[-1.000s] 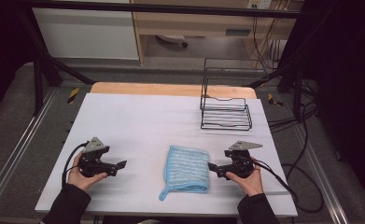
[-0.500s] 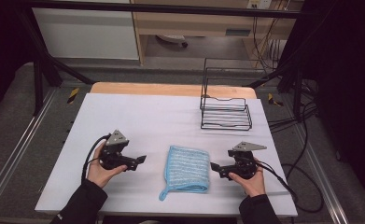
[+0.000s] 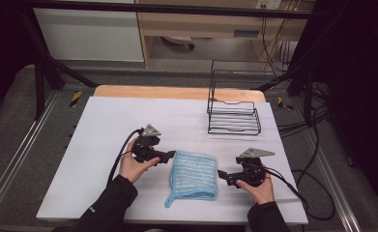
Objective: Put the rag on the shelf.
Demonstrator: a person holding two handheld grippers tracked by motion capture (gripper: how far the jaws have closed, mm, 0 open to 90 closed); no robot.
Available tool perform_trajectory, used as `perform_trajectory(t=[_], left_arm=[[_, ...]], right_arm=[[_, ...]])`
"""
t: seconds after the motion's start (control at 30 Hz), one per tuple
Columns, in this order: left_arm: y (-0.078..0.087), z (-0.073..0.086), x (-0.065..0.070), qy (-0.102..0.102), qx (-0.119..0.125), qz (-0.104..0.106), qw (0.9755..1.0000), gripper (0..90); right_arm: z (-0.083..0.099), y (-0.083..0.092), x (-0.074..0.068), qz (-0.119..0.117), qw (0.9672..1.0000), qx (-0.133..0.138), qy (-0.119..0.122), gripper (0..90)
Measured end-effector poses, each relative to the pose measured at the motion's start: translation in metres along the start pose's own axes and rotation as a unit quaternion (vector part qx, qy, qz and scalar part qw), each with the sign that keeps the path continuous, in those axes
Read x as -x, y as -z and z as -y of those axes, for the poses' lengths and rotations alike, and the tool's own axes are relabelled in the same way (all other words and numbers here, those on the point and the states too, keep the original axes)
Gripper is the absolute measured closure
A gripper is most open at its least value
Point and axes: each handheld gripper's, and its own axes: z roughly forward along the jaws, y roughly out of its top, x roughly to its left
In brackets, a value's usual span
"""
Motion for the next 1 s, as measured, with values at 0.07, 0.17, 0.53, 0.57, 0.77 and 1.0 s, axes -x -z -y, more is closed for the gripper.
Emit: perform_trajectory(t=[0.07,0.17,0.53,0.57,0.77,1.0], left_arm=[[-0.01,-0.004,0.003,0.003,-0.009,-0.002,1.0,27.0],[-0.026,-0.007,0.003,0.013,-0.02,0.0,0.9997,34.7],[-0.048,-0.001,0.004,-0.002,-0.062,0.014,0.998,60.1],[-0.048,0.0,0.005,-0.006,-0.065,0.012,0.9978,60.4],[-0.056,0.002,0.006,0.002,-0.07,0.017,0.9974,63.5],[-0.057,0.002,0.009,0.01,-0.082,0.022,0.9964,69.1]], right_arm=[[0.0,0.0,0.0,0.0,1.0,-0.002,-0.001,4.1],[0.001,-0.001,0.0,-0.002,1.0,-0.003,0.0,4.2],[0.0,-0.002,0.0,-0.004,1.0,-0.006,-0.007,5.5],[0.0,-0.003,0.001,-0.004,1.0,-0.005,-0.008,5.7],[-0.002,-0.004,0.002,-0.004,0.9999,-0.001,-0.012,7.4],[-0.006,-0.009,0.003,-0.007,0.9999,-0.003,-0.013,11.0]])
